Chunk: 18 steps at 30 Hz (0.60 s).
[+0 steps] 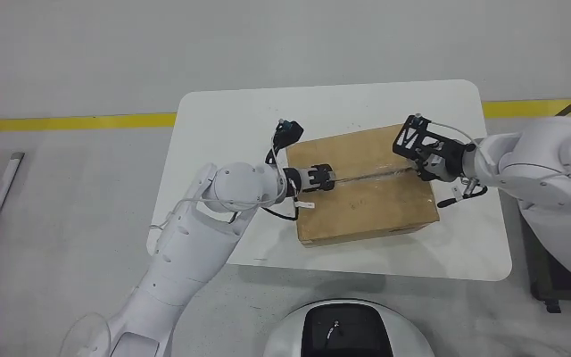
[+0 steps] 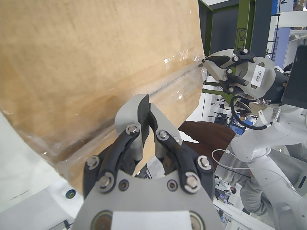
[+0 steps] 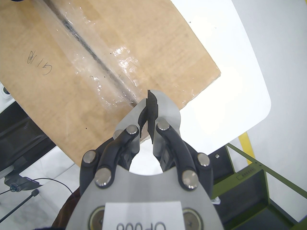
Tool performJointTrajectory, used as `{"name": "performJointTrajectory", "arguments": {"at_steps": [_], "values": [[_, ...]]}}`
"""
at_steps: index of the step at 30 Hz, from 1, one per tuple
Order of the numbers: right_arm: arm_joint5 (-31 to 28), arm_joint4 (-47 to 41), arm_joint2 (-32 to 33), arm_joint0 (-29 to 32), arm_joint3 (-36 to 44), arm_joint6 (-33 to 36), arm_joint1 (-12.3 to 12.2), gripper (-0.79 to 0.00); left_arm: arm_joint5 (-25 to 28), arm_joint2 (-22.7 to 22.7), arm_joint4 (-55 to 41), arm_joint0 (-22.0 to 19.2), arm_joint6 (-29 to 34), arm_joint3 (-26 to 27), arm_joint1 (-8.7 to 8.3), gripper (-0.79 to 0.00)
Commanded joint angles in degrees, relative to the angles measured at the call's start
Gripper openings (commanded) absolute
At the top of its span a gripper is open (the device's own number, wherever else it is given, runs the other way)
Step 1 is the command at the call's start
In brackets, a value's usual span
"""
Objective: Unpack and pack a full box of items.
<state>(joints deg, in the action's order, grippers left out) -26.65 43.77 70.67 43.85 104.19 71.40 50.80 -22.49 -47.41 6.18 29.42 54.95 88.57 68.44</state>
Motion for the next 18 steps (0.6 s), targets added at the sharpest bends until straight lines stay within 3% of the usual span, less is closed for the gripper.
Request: {"name": "performJointTrajectory", "arguments": {"at_steps": [1,18], "values": [[0.05,0.06,-0.15,-0.12,-0.08,-0.02,-0.04,-0.785,0.16,0.08,0.29,-0.05,0.15,-0.49,0.04,-0.785],[1.41,0.81,-1.54,-0.67,-1.61,-1.02,-0.36,-0.785,0.78,1.19,1.71,-0.37,1.27,-3.52,0.75,-0.785]]}}
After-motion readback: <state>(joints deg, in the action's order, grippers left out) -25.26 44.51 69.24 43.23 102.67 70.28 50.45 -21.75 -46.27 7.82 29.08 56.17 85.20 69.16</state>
